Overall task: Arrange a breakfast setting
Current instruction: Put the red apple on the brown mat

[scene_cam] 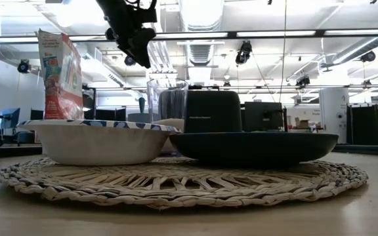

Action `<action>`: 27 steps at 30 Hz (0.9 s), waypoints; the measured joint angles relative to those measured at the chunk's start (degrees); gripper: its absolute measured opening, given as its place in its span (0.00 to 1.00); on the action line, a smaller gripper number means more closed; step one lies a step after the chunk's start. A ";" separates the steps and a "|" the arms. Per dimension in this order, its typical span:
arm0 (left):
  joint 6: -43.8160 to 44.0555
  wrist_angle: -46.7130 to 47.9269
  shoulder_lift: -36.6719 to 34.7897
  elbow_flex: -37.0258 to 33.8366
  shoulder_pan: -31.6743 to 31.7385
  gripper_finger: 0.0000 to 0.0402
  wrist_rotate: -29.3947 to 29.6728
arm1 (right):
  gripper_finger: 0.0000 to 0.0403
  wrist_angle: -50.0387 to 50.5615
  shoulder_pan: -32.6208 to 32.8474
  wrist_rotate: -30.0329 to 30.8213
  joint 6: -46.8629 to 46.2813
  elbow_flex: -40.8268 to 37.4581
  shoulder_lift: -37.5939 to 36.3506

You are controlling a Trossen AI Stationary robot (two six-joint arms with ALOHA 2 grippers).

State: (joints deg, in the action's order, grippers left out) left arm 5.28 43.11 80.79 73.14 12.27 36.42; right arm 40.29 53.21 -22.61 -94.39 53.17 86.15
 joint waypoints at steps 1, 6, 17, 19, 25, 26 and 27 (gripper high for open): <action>0.00 -0.02 0.00 0.00 -0.02 0.35 0.00 | 0.62 0.01 0.00 0.85 0.80 -0.14 0.00; 0.00 -0.18 0.00 0.00 -0.01 0.35 0.00 | 0.59 0.04 0.04 5.56 2.16 -0.48 0.07; 0.01 -0.72 0.00 0.00 -0.02 0.35 0.02 | 0.39 -0.69 0.00 7.87 2.97 -1.95 0.20; 0.02 -0.72 0.00 0.00 0.00 0.35 0.02 | 0.34 -0.70 0.00 7.85 2.93 -2.03 0.20; 0.23 -0.94 0.00 0.00 -0.01 0.35 0.04 | 0.24 -2.28 -0.07 5.12 2.94 -2.08 0.19; 0.24 -1.07 0.00 0.00 0.00 0.35 0.04 | 0.23 -2.52 -0.07 4.64 2.93 -2.10 0.01; 0.24 -1.19 0.00 0.00 -0.02 0.35 0.04 | 0.23 -2.76 -0.07 4.14 2.93 -2.10 -0.23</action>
State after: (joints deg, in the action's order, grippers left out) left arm 5.52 41.92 80.79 73.14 12.25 36.47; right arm 37.52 53.15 -18.47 -91.46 51.07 85.91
